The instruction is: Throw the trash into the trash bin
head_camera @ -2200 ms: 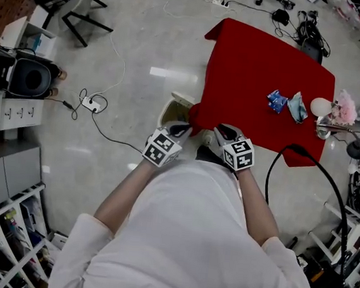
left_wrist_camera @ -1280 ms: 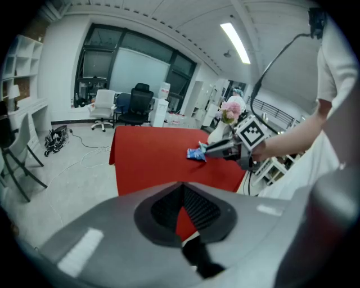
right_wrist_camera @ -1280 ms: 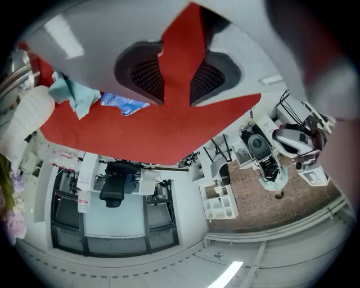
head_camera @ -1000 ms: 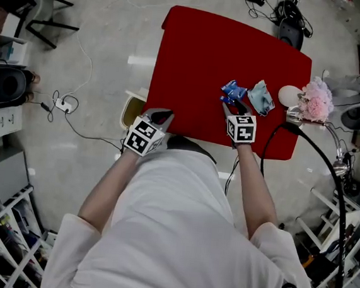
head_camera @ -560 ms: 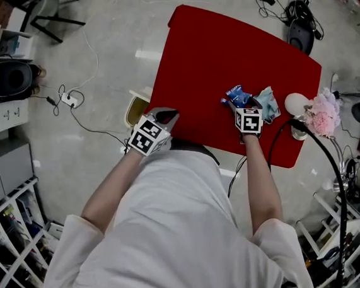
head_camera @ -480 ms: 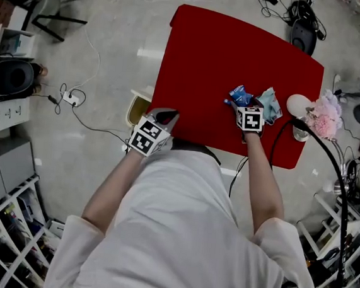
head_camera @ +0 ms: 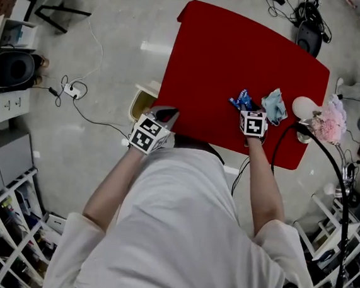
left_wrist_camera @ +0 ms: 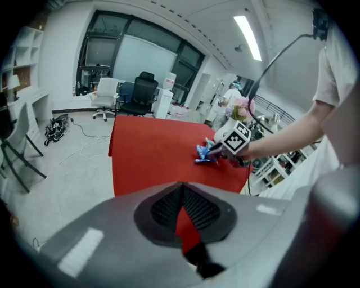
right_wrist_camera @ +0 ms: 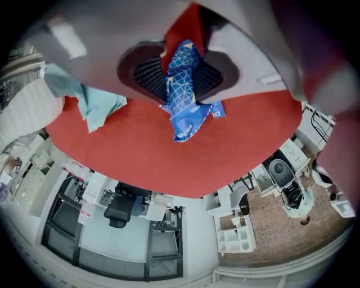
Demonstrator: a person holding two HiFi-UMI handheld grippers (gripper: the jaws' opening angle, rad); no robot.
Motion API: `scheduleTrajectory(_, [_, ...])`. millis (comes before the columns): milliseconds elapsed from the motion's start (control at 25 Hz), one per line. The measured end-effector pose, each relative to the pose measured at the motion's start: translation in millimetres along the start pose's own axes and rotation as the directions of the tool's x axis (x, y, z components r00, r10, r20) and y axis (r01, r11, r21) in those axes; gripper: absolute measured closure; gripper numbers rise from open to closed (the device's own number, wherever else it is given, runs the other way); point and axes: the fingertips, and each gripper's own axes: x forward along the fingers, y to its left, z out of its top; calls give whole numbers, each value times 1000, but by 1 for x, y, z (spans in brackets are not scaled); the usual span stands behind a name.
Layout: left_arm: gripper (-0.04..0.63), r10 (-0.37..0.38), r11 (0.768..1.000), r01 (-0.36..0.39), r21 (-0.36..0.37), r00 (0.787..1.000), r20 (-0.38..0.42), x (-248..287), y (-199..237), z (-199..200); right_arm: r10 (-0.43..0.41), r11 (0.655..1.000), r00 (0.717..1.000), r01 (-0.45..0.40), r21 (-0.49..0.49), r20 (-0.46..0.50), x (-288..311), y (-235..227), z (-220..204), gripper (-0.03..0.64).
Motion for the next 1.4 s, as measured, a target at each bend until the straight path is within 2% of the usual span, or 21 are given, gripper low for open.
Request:
scheduleTrajectory(440, [591,29,999,-27,-44,999,44,-48,23,-35,80,996,996,-81,33,37,-22,74,14,514])
scheduleTrajectory(920, [591,107,988,-95,-119,990,93,-109,64,-72,172,983,984,-168,-76,52,-27,180,46,515])
scheduleTrajectory(1400, [591,178,963,-151,-225,978,105,-165,107,-132,321,930,947,-315,-191,3,-27,325,48,515])
